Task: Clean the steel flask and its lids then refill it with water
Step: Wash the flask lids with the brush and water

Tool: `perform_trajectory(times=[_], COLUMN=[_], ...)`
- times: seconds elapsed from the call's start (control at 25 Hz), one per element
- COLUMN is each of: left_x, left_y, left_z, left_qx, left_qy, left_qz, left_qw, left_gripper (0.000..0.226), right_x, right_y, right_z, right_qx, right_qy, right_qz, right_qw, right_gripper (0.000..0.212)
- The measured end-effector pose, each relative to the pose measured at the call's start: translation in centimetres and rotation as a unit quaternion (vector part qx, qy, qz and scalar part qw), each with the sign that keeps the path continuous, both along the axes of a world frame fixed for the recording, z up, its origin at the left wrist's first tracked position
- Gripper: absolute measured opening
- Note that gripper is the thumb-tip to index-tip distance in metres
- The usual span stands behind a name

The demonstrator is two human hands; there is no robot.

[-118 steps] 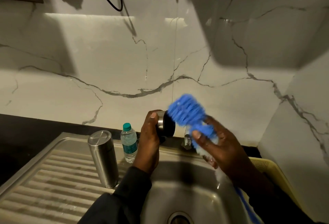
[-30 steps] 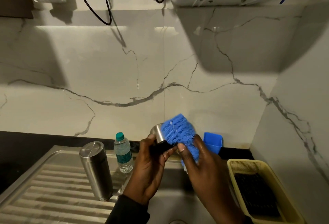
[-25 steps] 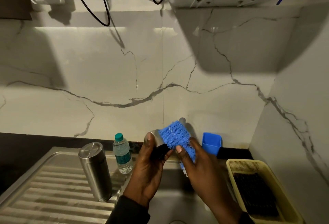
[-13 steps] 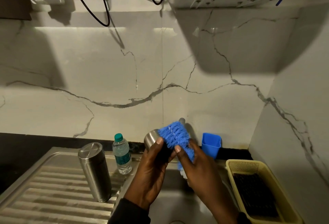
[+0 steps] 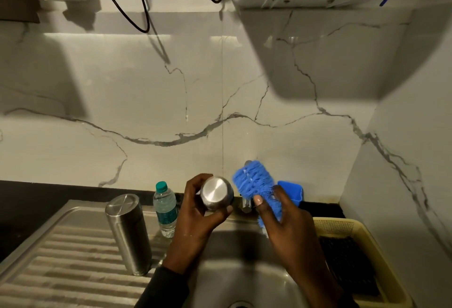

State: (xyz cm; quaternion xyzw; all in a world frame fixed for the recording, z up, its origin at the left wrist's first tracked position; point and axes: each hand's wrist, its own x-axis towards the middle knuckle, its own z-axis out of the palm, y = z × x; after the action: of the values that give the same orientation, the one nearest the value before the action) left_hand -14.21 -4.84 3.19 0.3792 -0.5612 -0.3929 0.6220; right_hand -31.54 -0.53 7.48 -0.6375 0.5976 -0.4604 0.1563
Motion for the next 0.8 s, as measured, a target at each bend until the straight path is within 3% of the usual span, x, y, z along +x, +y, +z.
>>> perform_trajectory(times=[0.12, 0.24, 0.4, 0.56, 0.64, 0.72, 0.8], left_x=[-0.1, -0.5, -0.9, -0.7, -0.5, -0.4, -0.4], left_y=[0.3, 0.6, 0.9, 0.9, 0.7, 0.7, 0.7], left_z=[0.4, 0.7, 0.0, 0.8, 0.5, 0.0, -0.1], left_qx=[-0.048, -0.087, -0.094, -0.107, -0.112, -0.117, -0.13], left_qy=[-0.061, -0.121, -0.158, -0.131, -0.158, -0.198, -0.232], left_qz=[0.013, 0.045, 0.085, 0.084, 0.089, 0.103, 0.105], left_qw=[0.997, 0.988, 0.979, 0.982, 0.977, 0.968, 0.958], left_gripper=[0.066, 0.065, 0.07, 0.068, 0.068, 0.066, 0.061], right_x=[0.7, 1.3, 1.0, 2.0, 1.8, 0.9, 0.4], right_y=[0.8, 0.6, -0.7, 0.9, 1.0, 0.3, 0.2], right_z=[0.3, -0.3, 0.7, -0.1, 0.0, 0.1, 0.3], right_qx=[-0.155, -0.206, -0.183, -0.168, -0.146, -0.175, -0.213], right_qy=[0.171, 0.272, 0.242, 0.247, 0.226, 0.218, 0.272], right_qz=[-0.013, -0.008, -0.053, -0.012, -0.023, -0.033, 0.006], right_qw=[0.973, 0.94, 0.951, 0.954, 0.963, 0.96, 0.939], right_gripper=[0.051, 0.047, 0.043, 0.045, 0.046, 0.045, 0.044])
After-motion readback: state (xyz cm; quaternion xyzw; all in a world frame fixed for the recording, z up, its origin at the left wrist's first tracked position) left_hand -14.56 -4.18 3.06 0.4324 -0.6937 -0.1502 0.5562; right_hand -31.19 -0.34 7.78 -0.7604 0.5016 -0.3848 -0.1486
